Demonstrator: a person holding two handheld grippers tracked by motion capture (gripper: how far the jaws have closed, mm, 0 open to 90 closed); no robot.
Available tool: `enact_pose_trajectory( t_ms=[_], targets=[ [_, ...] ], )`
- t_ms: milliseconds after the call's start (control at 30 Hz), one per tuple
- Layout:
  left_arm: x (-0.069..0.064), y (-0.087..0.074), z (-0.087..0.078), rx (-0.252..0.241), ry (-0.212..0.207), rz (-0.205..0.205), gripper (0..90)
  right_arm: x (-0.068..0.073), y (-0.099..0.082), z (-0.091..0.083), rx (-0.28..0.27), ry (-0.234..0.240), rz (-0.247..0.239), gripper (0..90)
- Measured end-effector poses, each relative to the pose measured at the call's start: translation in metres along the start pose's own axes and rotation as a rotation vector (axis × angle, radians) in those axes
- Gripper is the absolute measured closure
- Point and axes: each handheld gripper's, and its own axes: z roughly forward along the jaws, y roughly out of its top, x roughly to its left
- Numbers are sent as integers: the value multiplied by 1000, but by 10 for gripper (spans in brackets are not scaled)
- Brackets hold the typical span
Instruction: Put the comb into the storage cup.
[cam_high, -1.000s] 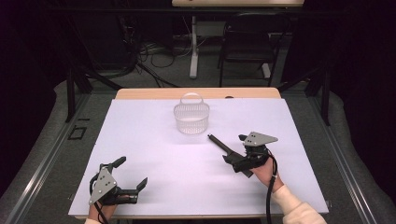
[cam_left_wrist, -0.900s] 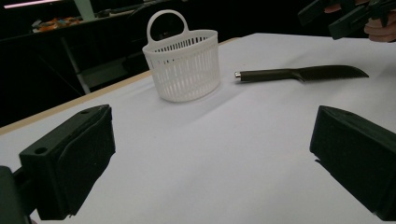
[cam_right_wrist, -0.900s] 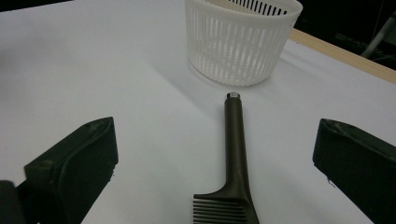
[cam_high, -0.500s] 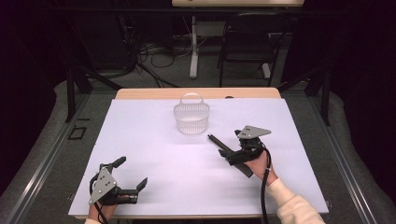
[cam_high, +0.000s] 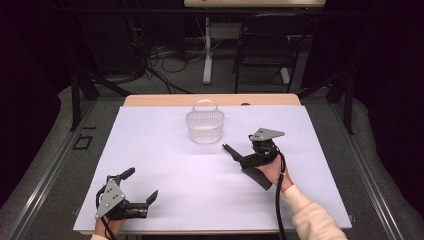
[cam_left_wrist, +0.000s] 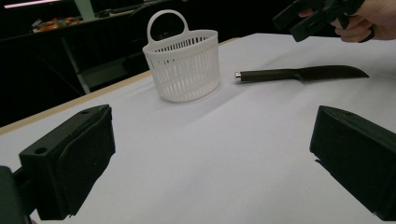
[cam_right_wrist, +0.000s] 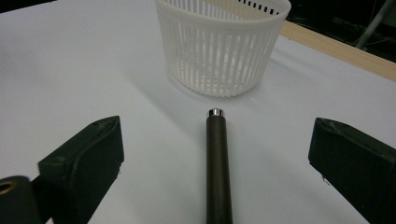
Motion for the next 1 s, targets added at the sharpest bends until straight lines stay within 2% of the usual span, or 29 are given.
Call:
enact_pose_trajectory(
  t_ms=[67, 267, 400, 433, 533, 700, 833, 1000],
  targets=[
    [0, 0, 0, 0, 0, -1, 1, -2, 2, 1, 8, -9, 7, 125],
    [0, 0, 0, 1, 5, 3, 2, -5, 6, 9, 33, -15, 18, 257],
    [0, 0, -1, 2, 7, 5, 2, -7, 13, 19, 67, -19, 16, 442],
    [0, 0, -1, 3, 7, 5, 2, -8, 15, 22, 80, -24, 18, 526],
    [0, 0, -1, 2, 9, 3, 2, -12, 18, 33, 130, -20, 24, 656],
    [-1, 0, -2, 0, 7, 6, 2, -16, 21, 47, 197, -40, 13, 817],
    [0, 0, -1, 3, 8, 5, 2, -18, 27, 53, 216, -56, -2, 900],
    [0, 0, -2, 2, 8, 6, 2, -19, 33, 60, 254, -67, -22, 900]
  ],
)
